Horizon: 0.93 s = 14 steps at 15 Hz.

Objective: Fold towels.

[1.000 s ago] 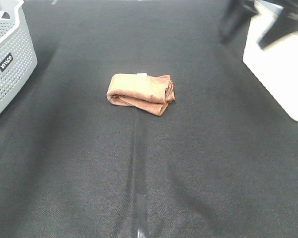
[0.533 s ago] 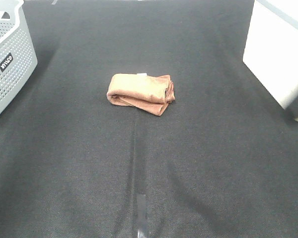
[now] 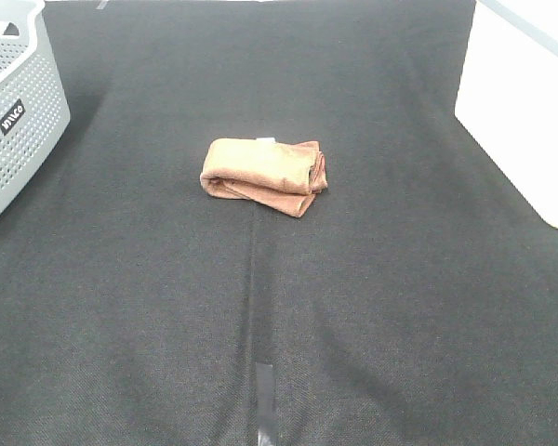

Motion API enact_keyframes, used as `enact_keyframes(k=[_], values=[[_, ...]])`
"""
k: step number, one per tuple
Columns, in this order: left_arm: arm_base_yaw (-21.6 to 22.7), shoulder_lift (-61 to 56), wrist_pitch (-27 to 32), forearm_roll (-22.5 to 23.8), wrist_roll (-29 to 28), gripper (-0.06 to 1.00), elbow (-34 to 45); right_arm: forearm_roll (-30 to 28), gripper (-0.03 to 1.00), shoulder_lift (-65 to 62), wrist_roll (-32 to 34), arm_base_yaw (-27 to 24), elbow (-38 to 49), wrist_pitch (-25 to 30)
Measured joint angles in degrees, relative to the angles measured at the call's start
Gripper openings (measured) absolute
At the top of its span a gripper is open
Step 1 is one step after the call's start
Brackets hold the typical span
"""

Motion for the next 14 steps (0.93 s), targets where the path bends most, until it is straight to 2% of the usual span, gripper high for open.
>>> enact_keyframes(k=[3,6,8,14], values=[[0.0,-5.33,-0.34,-2.01,4.01,0.73,2.23,-4.58,0.83,-7.96,0.29,0.0,2.86,-0.11],[0.0,-5.39,-5.1,-7.05,8.42,0.73,3.21,-8.59,0.83,-9.11,4.24,0.0,4.41,-1.66],[0.0,-5.39,-7.91,-9.91,11.17,0.73,4.81,-8.82,0.83,-9.11,4.76,0.0,4.41,-1.66],[0.0,-5.39,-9.11,-10.26,11.86,0.73,5.1,-8.82,0.83,-9.11,4.93,0.0,4.41,-1.72]])
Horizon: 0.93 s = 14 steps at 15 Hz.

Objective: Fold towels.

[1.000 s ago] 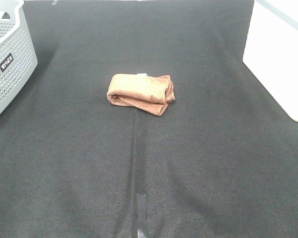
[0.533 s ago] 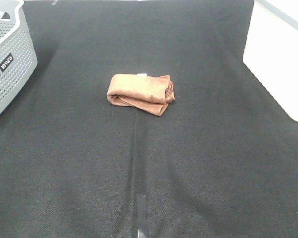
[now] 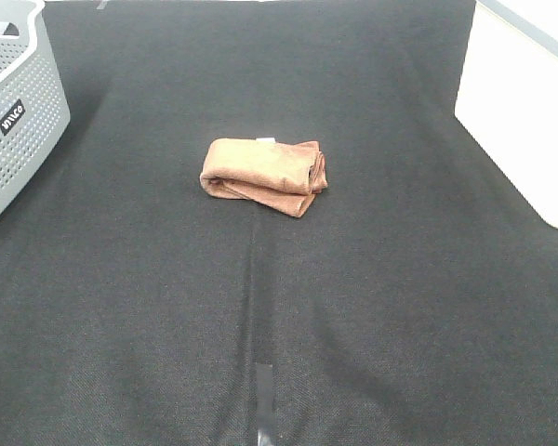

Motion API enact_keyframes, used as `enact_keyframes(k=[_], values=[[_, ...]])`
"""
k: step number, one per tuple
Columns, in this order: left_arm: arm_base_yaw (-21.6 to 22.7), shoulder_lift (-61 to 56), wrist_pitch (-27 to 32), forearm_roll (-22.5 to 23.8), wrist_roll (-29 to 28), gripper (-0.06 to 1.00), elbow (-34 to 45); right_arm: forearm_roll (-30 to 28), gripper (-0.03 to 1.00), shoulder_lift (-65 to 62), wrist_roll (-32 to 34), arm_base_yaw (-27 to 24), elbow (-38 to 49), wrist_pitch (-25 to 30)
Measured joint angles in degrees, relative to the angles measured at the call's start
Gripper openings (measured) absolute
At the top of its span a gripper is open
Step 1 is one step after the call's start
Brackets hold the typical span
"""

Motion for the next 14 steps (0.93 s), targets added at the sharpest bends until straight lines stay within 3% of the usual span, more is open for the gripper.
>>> enact_keyframes(k=[2,4,7,9,14], values=[[0.17,0.0,0.0,0.0,0.0,0.73,0.0,0.0,0.83,0.0,0.0,0.0,0.0,0.0],[3.5,0.0,0.0,-0.17,0.0,0.73,0.0,0.06,0.83,0.0,0.0,-0.23,0.0,0.0],[10.31,0.0,0.0,-0.17,0.0,0.73,0.0,0.46,0.83,0.0,0.0,-8.82,0.0,0.0],[11.17,0.0,0.0,-0.23,0.0,0.73,0.0,0.57,0.83,0.0,0.0,-11.23,0.0,-0.06],[11.29,0.0,0.0,-0.34,0.0,0.73,0.0,1.09,0.83,0.0,0.0,-11.12,0.0,-0.17]])
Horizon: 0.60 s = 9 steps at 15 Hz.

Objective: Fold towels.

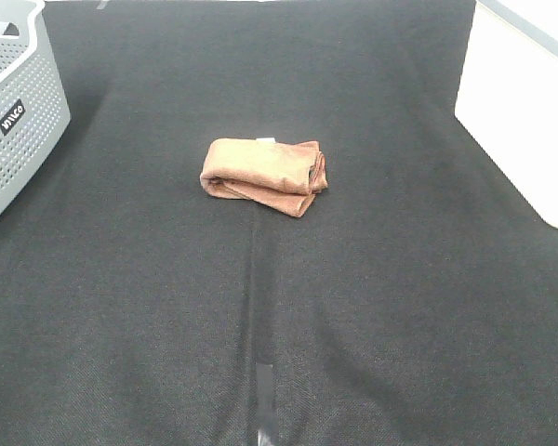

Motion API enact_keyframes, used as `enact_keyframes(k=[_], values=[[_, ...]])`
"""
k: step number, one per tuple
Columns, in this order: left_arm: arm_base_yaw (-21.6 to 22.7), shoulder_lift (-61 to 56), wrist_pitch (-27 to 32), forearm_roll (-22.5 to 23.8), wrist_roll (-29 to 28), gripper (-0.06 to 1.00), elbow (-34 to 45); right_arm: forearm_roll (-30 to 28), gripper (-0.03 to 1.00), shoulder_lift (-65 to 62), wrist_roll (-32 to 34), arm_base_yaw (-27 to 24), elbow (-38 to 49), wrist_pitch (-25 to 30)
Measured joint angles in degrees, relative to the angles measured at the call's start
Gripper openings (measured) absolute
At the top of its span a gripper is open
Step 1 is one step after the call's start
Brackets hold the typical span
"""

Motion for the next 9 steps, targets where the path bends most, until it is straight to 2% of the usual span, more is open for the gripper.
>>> enact_keyframes(k=[9], values=[[0.0,0.0,0.0,0.0,0.0,0.73,0.0,0.0,0.83,-6.53,0.0,0.0,0.17,-0.17]])
